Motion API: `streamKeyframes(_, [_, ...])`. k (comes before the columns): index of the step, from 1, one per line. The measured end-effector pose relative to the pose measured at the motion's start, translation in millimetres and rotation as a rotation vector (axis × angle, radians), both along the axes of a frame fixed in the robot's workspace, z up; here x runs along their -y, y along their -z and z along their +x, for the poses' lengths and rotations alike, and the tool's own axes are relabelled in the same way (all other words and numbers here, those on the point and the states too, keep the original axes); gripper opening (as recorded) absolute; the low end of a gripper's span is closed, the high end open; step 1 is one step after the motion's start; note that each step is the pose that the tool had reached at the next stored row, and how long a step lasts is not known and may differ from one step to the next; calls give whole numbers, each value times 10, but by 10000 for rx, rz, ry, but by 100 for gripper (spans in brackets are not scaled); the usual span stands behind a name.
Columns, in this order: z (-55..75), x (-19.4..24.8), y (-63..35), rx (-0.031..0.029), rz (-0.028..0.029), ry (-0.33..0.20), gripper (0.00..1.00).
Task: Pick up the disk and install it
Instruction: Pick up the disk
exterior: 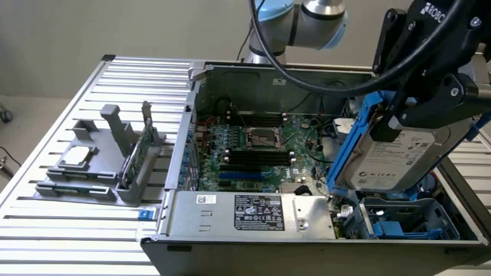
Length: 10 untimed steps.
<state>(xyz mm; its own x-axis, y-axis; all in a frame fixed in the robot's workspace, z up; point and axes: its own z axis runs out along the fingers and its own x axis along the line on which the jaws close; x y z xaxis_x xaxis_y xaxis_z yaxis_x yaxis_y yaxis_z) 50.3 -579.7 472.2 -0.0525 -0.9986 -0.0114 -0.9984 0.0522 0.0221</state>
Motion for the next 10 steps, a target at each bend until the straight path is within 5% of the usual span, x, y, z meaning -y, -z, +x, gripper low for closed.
streamKeyframes(10, [281, 121, 22, 5, -1, -36, 33])
